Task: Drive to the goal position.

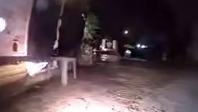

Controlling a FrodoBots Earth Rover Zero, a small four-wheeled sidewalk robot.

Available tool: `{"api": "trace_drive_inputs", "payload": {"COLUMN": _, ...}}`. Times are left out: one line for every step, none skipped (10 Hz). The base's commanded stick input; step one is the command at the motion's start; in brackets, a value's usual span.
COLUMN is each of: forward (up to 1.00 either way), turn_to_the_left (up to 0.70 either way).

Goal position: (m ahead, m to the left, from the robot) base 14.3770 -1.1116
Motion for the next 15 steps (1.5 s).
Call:
{"api": "trace_drive_inputs", "payload": {"forward": 0.70, "turn_to_the_left": -0.09}}
{"api": "trace_drive_inputs", "payload": {"forward": 0.70, "turn_to_the_left": 0.00}}
{"api": "trace_drive_inputs", "payload": {"forward": 0.70, "turn_to_the_left": 0.00}}
{"api": "trace_drive_inputs", "payload": {"forward": 0.70, "turn_to_the_left": 0.00}}
{"api": "trace_drive_inputs", "payload": {"forward": 0.70, "turn_to_the_left": -0.10}}
{"api": "trace_drive_inputs", "payload": {"forward": 0.70, "turn_to_the_left": -0.35}}
{"api": "trace_drive_inputs", "payload": {"forward": 0.70, "turn_to_the_left": -0.29}}
{"api": "trace_drive_inputs", "payload": {"forward": 0.70, "turn_to_the_left": 0.00}}
{"api": "trace_drive_inputs", "payload": {"forward": 0.70, "turn_to_the_left": 0.00}}
{"api": "trace_drive_inputs", "payload": {"forward": 0.70, "turn_to_the_left": 0.00}}
{"api": "trace_drive_inputs", "payload": {"forward": 0.70, "turn_to_the_left": 0.00}}
{"api": "trace_drive_inputs", "payload": {"forward": 0.70, "turn_to_the_left": 0.00}}
{"api": "trace_drive_inputs", "payload": {"forward": 0.70, "turn_to_the_left": -0.22}}
{"api": "trace_drive_inputs", "payload": {"forward": 0.70, "turn_to_the_left": -0.35}}
{"api": "trace_drive_inputs", "payload": {"forward": 0.70, "turn_to_the_left": -0.34}}
